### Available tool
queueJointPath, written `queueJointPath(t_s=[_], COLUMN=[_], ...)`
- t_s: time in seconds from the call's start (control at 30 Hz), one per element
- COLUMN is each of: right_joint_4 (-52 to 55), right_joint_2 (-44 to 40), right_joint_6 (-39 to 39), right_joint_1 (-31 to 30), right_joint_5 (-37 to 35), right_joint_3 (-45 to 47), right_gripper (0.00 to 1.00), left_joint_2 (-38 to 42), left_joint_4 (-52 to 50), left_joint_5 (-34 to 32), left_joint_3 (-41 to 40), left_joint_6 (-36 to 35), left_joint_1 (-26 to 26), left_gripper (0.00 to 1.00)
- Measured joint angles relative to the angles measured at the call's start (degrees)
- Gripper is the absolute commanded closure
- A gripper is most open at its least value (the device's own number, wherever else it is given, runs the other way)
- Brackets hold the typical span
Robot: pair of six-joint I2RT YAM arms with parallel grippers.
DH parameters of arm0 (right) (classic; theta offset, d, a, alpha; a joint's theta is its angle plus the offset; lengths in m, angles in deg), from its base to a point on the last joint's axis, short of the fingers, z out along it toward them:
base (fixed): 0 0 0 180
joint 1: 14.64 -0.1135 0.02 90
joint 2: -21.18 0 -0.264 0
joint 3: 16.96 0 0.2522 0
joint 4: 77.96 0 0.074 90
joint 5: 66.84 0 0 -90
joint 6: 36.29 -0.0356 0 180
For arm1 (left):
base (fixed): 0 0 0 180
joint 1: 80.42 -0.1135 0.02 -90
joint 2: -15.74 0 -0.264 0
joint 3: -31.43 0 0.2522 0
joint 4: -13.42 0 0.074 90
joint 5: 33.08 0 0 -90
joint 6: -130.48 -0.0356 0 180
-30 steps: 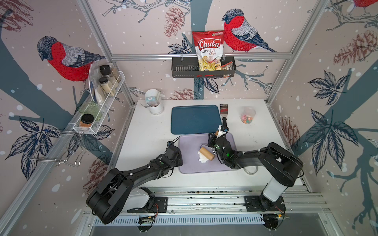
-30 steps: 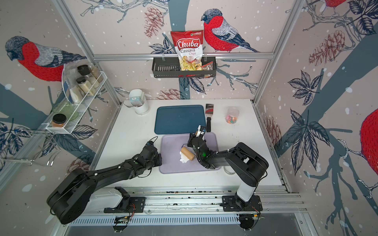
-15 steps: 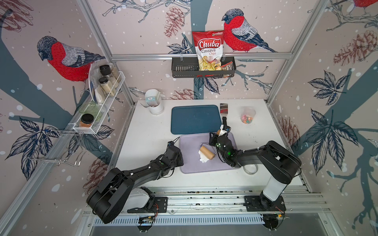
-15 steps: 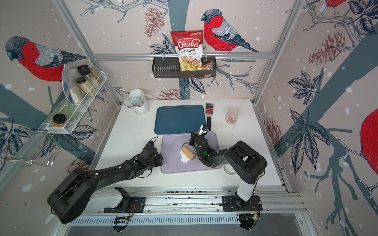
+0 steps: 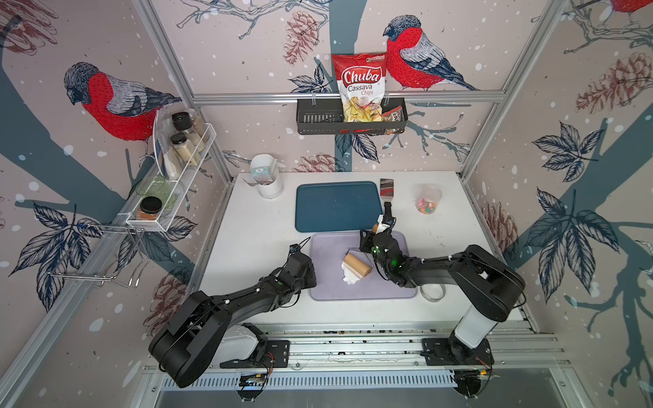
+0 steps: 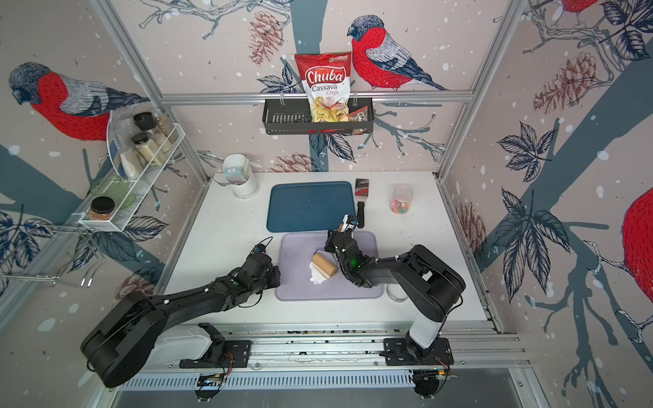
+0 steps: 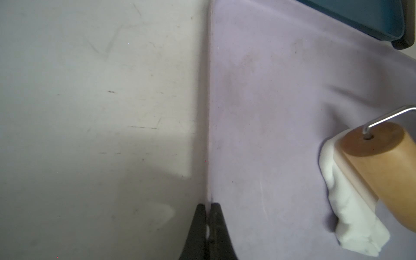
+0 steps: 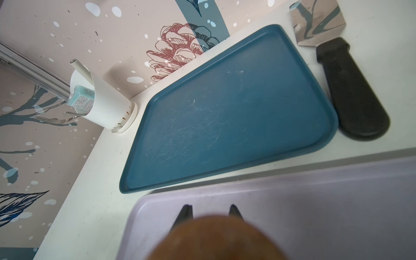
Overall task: Roll out the dumpling wrappers from the dough
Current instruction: Flatten out the dough on the work surface, then adjust the rolling pin.
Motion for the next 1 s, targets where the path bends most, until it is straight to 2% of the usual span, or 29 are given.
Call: queueJointPath(t_s=[0.13,0.23,0.33,0.43,0.6,0.8,1.0], right_joint_4=[3.2,6.5,9.6,12.1,18.1,21.1,21.7], right_joint_2=[-2.6,-4.2,-5.8,-7.0,-7.4,-8.7,-9.5], right_joint_6=[0.5,0.1,-1.1,-1.6,-2.5,-2.8,-2.7], right_joint_1=[-0.1,0.0,0.3,0.7,0.9,-0.1,-0.8], right_joint_5=[2.1,2.4,2.4,2.3,2.1,2.4,3.9], right_joint_3=[-2.4,-4.3,-7.1,-8.5,-9.9,-10.7,-11.7], right_gripper=[1.00,1.00,1.00,1.00,1.00,1.00,1.00], left_joint_2=[-0.5,-1.1,-1.0,1.6,8.2,11.2,6.3], left_joint_4=[-2.2,-4.3,-7.9,-10.8,-7.6,4.2,12.8], left_joint_5=[-0.3,-0.7,-1.8,-2.4,-3.1,2.0,10.9], left_joint_3=[1.6,3.0,4.8,7.4,11.2,12.1,15.0], left_joint_6=[-0.6,-1.7,-2.1,-3.7,-8.6,-17.6,-25.1], left_joint_1=[0.0,0.0,0.0,0.0,0.2,2.9,5.7], left_gripper=[0.91,0.77,0.71,0.63,0.49,0.48,0.48])
